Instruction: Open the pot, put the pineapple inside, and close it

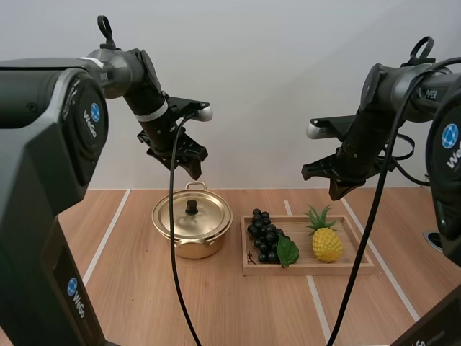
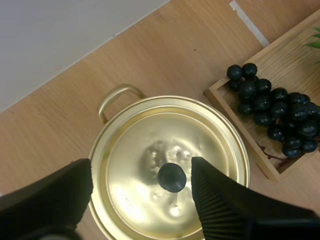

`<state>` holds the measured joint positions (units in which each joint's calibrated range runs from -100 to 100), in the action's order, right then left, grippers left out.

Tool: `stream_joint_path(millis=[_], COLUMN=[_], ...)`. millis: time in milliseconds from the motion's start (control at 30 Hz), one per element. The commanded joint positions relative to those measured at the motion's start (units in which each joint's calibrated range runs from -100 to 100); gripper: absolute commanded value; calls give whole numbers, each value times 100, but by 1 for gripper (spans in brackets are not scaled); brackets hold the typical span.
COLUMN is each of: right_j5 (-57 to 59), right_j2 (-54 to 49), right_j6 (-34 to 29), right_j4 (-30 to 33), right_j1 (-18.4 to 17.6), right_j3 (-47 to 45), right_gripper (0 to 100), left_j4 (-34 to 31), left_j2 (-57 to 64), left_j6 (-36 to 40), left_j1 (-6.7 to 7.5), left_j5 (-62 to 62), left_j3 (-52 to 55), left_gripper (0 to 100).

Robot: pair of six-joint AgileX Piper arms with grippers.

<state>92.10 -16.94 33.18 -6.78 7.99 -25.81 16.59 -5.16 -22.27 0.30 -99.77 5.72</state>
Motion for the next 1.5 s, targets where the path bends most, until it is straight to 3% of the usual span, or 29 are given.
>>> stream_joint_path(millis=[0,233,533,1133,1200,1267,1400,1467], right_j5=[-125,-125,-109,-109,-109,-109,-109,-109], right_j2=[7,60,60,60,60,60,60,60], right_j6=[82,95,95,95,95,95,95,95], right_j4=[-30,-55,-64,-119,-119,-119,-146,-146], right_j1=[16,16,16,16,16,16,16,16], right_j3=[-56,-56,-56,-56,-56,-56,-56,-56], right_gripper=[0,0,0,0,0,0,0,0], left_j4=[303,261,-650,-649,-612,-599,-599,-599], left_j2=[-120,-372,-616,-881,-881,-881,-891,-891], left_j6=[-110,-66,355,387,387,387,387,369], left_j1=[13,79,278,284,284,284,284,284], left_j5=[-23,-23,-23,-23,-23,-23,-23,-23], left_j3=[14,138,329,462,462,462,462,462], left_gripper=[100,100,98,98,93,81,45,31])
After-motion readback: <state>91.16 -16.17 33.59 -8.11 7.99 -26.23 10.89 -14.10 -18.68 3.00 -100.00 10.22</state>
